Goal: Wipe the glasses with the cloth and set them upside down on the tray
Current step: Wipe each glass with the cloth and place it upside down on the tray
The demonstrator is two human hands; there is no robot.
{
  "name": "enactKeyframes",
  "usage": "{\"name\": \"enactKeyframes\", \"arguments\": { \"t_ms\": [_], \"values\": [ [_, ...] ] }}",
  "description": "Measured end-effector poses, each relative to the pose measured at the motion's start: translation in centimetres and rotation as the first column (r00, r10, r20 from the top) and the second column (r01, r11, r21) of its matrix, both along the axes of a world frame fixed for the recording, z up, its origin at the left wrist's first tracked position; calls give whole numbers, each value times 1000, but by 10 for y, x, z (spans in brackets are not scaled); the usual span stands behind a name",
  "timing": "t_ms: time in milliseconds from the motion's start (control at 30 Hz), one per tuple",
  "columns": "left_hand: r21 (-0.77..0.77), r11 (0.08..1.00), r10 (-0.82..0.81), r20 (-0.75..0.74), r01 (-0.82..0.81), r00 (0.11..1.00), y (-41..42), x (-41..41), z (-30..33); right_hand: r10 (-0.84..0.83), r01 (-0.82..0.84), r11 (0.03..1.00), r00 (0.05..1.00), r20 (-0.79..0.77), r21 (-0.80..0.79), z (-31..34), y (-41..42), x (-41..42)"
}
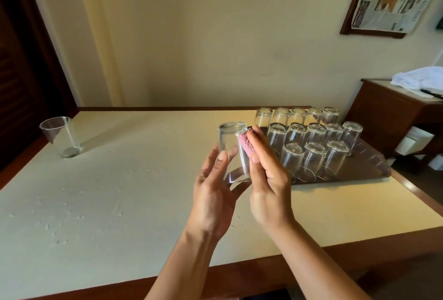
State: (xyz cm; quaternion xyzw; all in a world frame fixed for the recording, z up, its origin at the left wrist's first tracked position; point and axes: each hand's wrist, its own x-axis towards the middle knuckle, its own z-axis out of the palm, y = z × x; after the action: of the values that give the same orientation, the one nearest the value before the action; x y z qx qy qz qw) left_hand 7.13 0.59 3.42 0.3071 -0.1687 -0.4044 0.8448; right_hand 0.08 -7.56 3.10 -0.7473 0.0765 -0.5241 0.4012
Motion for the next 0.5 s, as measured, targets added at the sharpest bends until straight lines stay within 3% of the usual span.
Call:
{"name": "enactKeyframes", "arguments": {
  "t_ms": [67,233,400,500],
  "values": [
    [-58,998,23,-18,-24,1000,-2,-2,4,-36,35,999,999,-20,-22,10,-6,3],
    [-98,984,153,33,-149,988,-6,10,11,61,-61,998,998,-10,-3,-11,24,-6],
    [-112,993,-19,183,40,983,-1,4,8,45,-44,999,998,46,-9,2,6,-2],
    [-72,997,33,178,-21,983,-5,2,12,-40,42,998,999,31,-47,14,-1,0]
  ]
}}
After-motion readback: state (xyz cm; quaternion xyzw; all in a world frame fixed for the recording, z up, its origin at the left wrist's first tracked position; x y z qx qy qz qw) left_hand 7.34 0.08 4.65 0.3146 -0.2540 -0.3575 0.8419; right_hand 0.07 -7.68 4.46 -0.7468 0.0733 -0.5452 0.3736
